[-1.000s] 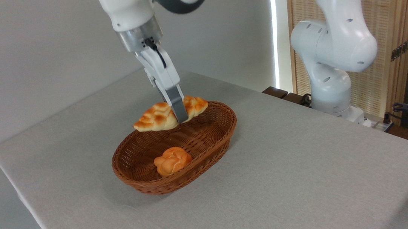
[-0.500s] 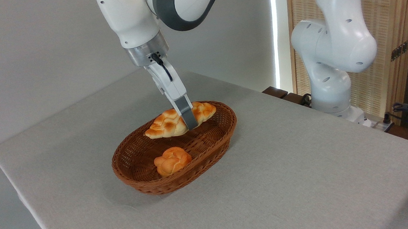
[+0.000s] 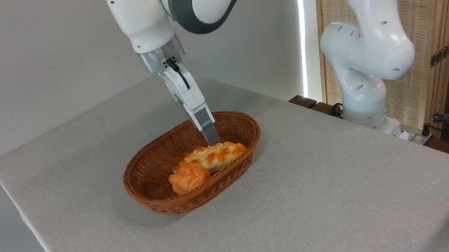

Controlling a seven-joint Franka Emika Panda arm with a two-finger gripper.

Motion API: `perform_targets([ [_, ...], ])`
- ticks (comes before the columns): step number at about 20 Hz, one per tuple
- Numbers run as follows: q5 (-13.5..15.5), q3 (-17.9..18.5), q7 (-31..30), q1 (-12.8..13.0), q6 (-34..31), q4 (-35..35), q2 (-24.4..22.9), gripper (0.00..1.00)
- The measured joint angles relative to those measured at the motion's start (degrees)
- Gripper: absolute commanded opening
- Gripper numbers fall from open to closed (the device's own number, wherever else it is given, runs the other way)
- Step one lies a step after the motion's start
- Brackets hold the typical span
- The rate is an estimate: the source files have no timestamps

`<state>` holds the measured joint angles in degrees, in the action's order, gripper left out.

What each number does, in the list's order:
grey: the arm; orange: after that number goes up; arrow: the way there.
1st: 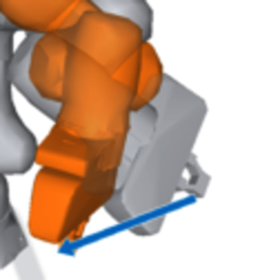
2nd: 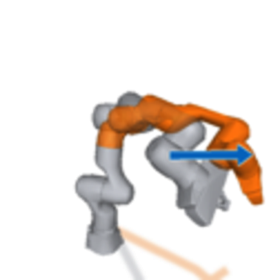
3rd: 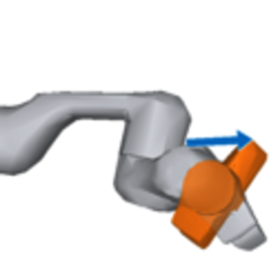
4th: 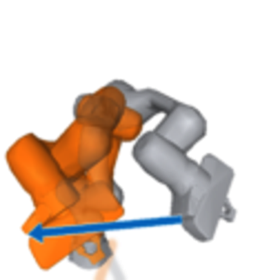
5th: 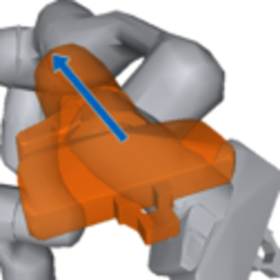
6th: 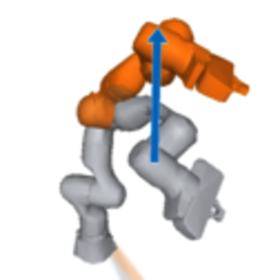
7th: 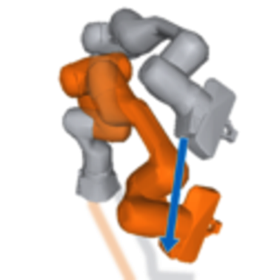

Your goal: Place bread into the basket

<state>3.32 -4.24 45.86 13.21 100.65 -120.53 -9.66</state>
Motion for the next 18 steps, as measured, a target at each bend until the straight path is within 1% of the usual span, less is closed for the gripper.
perform_targets([
  [3,0.1,1.0,-0.3,-0.2,0.8,3.5,-0.2,1.00],
  [6,0.2,2.9,-3.8,-0.9,0.8,9.9,-0.5,1.00],
  [8,0.2,5.2,-4.4,-1.1,0.8,13.5,-0.6,1.00],
  [11,0.2,9.8,-4.4,-1.2,0.3,17.5,-0.5,1.00],
  [13,0.5,12.0,-4.4,-1.4,-2.0,20.0,0.1,1.00],
  [18,0.9,12.5,-4.4,-1.4,-7.7,27.3,5.2,1.00],
])
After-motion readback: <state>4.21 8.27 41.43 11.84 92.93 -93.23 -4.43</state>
